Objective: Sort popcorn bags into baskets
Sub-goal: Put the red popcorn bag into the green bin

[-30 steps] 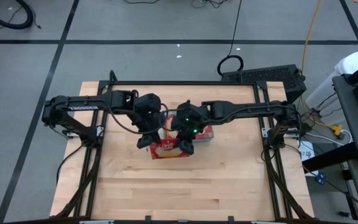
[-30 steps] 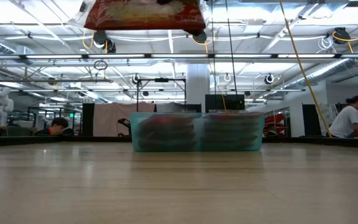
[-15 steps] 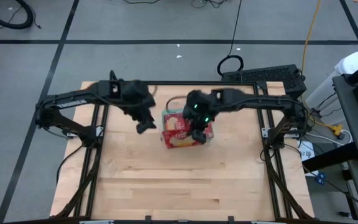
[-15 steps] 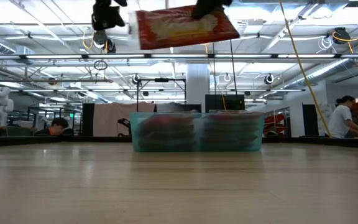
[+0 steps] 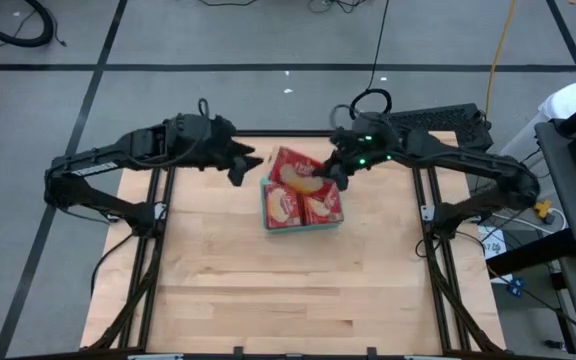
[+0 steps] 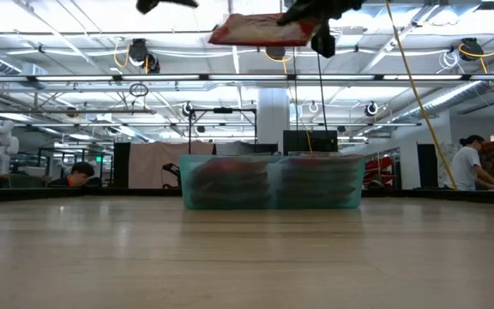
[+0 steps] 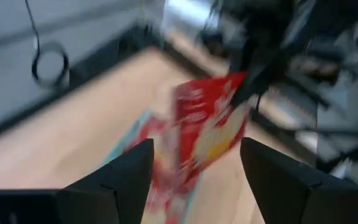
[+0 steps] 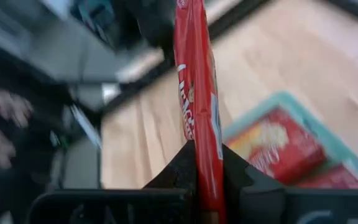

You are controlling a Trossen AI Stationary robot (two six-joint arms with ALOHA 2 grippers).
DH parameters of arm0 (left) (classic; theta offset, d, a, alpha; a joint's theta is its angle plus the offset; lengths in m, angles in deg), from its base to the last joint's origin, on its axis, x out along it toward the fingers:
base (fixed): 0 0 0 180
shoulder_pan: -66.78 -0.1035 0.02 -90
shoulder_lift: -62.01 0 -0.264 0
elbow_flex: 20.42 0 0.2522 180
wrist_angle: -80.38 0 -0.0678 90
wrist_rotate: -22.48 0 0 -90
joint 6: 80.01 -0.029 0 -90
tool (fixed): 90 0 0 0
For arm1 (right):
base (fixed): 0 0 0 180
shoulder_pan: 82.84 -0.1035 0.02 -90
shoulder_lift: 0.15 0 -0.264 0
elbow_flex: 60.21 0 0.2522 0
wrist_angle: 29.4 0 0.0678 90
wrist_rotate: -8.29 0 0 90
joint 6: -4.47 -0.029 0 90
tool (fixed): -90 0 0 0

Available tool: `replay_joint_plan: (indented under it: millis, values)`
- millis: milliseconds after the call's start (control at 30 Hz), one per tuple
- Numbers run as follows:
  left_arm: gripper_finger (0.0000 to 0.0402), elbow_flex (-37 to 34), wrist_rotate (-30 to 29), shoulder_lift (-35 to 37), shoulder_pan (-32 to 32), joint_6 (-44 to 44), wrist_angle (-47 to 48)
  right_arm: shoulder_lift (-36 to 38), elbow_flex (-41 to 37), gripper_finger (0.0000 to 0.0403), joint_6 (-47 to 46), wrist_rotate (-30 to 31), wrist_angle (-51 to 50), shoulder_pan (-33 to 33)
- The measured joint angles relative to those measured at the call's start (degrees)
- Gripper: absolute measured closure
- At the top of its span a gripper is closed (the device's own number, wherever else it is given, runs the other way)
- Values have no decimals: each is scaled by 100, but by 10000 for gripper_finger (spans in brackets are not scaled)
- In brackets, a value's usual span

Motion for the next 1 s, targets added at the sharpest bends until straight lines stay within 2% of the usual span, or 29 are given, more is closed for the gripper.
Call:
replay_joint_plan:
  millis: [133,233,400,567,733,900,1000]
  values:
    - [158,-9,-736,-187,250,85,-678,628,-1077,387,-729,27,1766,226]
    - [158,-9,-1177,-312,399,149,-1268,1064,-1779,388,-904,258,2760,330]
    - [158,-330,-1267,-451,402,462,-2556,1604,-2717,388,-1352,564,4745,432]
    - [158,-1173,-1241,-485,352,766,-4818,1683,-3393,388,-1930,1199,6767,436]
    - [158,-2019,-1113,-666,262,1025,-6627,1457,-3460,388,-2251,1333,7178,337]
    - [158,-2354,-748,-950,182,1273,-7697,1015,-3334,388,-2344,1348,7424,83]
    - [158,-2397,-509,-1091,182,1301,-7970,711,-3160,388,-2482,1359,7518,-42]
